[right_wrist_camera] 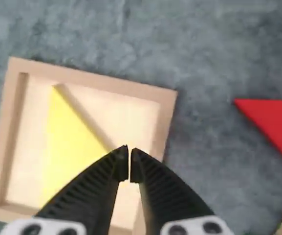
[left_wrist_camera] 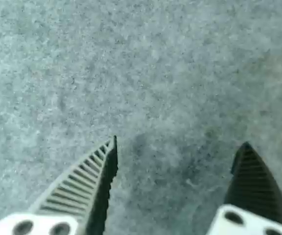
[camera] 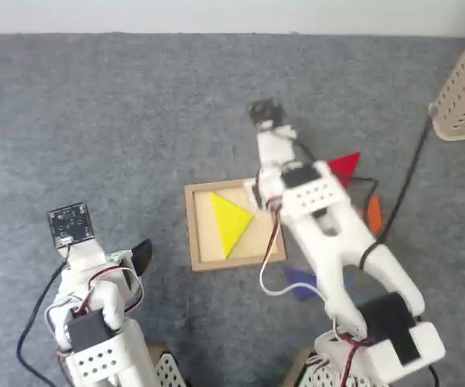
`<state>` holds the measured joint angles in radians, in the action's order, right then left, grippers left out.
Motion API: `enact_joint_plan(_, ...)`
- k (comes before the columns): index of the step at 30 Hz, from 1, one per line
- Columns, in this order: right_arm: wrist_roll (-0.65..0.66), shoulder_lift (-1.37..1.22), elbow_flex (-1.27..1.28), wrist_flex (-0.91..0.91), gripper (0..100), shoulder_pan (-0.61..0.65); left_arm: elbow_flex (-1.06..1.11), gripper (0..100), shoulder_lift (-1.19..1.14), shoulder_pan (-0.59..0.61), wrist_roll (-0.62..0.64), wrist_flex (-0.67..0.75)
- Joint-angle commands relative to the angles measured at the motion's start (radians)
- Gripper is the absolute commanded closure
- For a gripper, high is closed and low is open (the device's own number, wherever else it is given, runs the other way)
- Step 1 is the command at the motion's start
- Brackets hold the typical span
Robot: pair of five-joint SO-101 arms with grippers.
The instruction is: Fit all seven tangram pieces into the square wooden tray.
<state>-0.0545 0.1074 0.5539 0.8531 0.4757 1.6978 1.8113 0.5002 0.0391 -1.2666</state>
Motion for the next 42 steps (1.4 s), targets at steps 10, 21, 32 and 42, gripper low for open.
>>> enact_joint_plan(10, 0.043, -0.131, 0.021, -0.14, 99.2, 0.142, -0.013, 65, 0.012, -0.002, -0.002, 0.002)
enact_joint_plan(21, 0.049, -0.186, -0.006, -0.131, 99.2, 0.245, -0.013, 65, 0.012, -0.002, -0.002, 0.002)
enact_joint_plan(32, 0.049, -0.113, -0.026, -0.056, 99.2, 0.216, -0.013, 65, 0.012, -0.002, -0.002, 0.002)
enact_joint_plan(42, 0.049, 0.117, -0.081, 0.105, 98.2, -0.127, -0.013, 65, 0.012, -0.002, -0.002, 0.002)
